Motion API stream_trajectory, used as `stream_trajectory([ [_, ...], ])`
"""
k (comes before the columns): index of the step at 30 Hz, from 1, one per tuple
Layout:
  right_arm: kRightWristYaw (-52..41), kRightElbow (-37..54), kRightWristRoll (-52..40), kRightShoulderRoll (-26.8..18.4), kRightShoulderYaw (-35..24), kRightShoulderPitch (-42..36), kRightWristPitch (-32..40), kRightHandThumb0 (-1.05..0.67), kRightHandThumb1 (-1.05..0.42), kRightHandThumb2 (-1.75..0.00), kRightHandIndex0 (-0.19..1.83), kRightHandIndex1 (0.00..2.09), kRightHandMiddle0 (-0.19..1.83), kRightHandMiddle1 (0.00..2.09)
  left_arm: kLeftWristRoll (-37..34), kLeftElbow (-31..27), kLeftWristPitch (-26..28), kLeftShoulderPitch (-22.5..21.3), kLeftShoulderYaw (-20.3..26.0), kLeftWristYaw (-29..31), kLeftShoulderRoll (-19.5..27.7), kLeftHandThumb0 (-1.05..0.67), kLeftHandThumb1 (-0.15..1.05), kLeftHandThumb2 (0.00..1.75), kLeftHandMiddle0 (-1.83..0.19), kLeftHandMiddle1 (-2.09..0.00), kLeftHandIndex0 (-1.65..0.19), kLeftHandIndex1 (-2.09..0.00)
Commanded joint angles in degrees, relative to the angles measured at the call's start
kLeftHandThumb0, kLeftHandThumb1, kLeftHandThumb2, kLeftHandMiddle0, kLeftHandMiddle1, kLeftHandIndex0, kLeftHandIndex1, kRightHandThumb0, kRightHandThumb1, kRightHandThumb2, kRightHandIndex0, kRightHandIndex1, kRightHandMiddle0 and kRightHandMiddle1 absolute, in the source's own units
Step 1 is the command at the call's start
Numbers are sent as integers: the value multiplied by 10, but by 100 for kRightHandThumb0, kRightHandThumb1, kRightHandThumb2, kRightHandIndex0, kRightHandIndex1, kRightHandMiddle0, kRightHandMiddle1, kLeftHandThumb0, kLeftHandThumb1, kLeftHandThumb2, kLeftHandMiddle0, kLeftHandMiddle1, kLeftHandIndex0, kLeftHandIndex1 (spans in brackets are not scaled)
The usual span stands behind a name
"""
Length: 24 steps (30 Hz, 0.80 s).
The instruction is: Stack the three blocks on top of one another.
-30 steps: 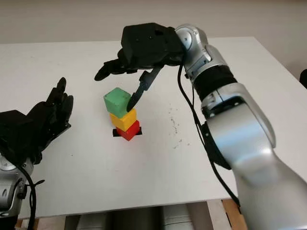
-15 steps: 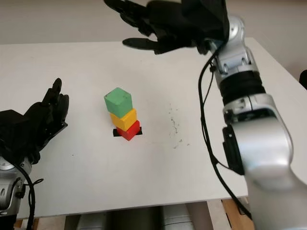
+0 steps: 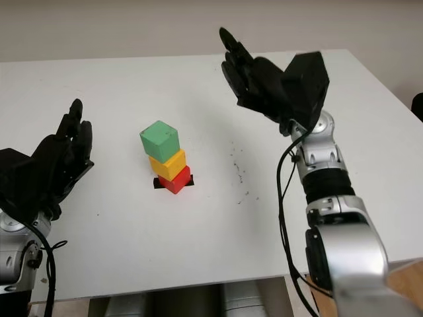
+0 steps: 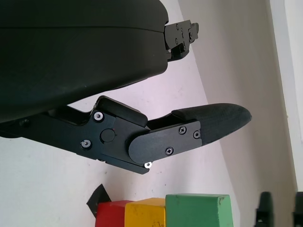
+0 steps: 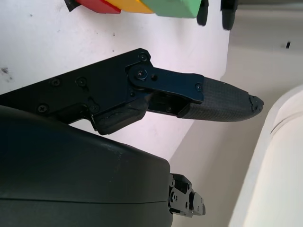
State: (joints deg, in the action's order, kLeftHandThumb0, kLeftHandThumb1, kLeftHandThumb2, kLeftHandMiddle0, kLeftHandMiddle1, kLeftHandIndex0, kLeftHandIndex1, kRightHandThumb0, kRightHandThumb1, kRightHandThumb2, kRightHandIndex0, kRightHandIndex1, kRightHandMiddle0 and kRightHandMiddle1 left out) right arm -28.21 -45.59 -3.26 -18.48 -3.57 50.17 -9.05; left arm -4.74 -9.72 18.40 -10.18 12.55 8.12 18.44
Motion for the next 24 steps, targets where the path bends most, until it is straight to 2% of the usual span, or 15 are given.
stream_trajectory([
  [1,20,6,-10,10,-13,-18,-3,-90,-105,-71,-19,0,-19,0,-4,4,-9,-8,3,-4,-5,-81,105,72,19,0,19,0],
  [8,64,24,-32,45,-29,-75,-16,-83,-105,-74,-19,0,-19,0,-5,20,-27,-15,3,-15,-16,-82,105,73,19,0,19,0],
  [13,97,58,-42,76,-32,-108,2,-81,-105,-75,-19,0,-19,0,-7,25,-35,-13,2,-18,-23,-82,105,73,19,0,19,0],
  [24,114,109,-49,110,-25,-156,20,-78,-105,-75,-19,0,-19,0,-8,11,-43,8,3,-19,-28,-79,105,71,19,0,19,0],
])
